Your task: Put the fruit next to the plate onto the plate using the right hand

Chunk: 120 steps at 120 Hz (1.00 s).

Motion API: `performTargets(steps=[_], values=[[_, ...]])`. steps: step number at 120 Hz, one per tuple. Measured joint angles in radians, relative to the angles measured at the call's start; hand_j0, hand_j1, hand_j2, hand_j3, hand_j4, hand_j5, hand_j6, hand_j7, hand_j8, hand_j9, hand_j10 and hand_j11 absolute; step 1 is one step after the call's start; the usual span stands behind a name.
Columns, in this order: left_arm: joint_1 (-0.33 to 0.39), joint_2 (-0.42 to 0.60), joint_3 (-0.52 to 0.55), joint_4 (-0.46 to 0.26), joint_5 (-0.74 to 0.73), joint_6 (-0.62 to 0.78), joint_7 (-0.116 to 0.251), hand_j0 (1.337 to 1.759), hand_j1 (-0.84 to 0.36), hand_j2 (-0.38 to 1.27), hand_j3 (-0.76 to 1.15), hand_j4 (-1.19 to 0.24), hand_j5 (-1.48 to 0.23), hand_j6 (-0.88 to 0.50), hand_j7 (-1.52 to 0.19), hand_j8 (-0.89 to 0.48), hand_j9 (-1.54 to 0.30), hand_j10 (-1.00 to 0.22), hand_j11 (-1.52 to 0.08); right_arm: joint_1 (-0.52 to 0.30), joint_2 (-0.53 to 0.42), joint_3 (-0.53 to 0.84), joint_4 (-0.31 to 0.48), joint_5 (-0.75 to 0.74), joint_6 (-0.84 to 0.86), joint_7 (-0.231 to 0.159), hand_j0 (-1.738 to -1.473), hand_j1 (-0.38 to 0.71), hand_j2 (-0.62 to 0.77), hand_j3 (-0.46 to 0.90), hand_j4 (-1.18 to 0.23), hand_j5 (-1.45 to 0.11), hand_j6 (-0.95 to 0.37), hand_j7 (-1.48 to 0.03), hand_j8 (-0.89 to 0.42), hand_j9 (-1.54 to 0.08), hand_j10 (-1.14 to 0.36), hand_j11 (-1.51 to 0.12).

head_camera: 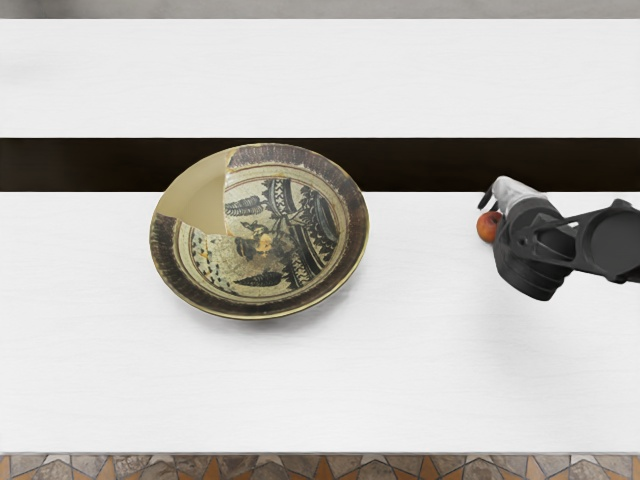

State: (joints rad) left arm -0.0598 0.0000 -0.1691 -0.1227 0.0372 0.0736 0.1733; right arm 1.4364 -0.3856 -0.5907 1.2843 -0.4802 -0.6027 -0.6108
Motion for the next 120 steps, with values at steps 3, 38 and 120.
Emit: performTargets(steps=[3, 38, 120], values=[[0.000, 0.000, 0.000, 0.000, 0.000, 0.000, 0.000, 1.658, 0.35, 0.00, 0.00, 0.00, 0.00, 0.00, 0.00, 0.00, 0.00, 0.00, 0.00, 0.000, 0.000, 0.000, 0.000, 0.000, 0.000, 0.000, -1.658, 0.22, -0.08, 0.00, -0.49, -0.64, -0.48, -0.63, -0.49, -0.64, -0.49, -0.64], [0.000, 0.000, 0.000, 0.000, 0.000, 0.000, 0.000, 1.658, 0.35, 0.00, 0.00, 0.00, 0.00, 0.00, 0.00, 0.00, 0.00, 0.00, 0.00, 0.001, 0.004, 0.001, 0.011, -0.004, 0.002, -0.003, -1.651, 0.29, 0.03, 0.00, -0.63, -0.82, -0.38, -0.83, -0.40, -0.83, -0.64, -0.83], [0.000, 0.000, 0.000, 0.000, 0.000, 0.000, 0.000, 1.658, 0.35, 0.00, 0.00, 0.00, 0.00, 0.00, 0.00, 0.00, 0.00, 0.00, 0.00, 0.069, -0.014, 0.005, 0.101, 0.012, 0.006, 0.000, -1.652, 0.34, 0.29, 0.00, -0.67, -1.03, -0.39, -1.00, -0.36, -1.01, -0.73, -1.01]])
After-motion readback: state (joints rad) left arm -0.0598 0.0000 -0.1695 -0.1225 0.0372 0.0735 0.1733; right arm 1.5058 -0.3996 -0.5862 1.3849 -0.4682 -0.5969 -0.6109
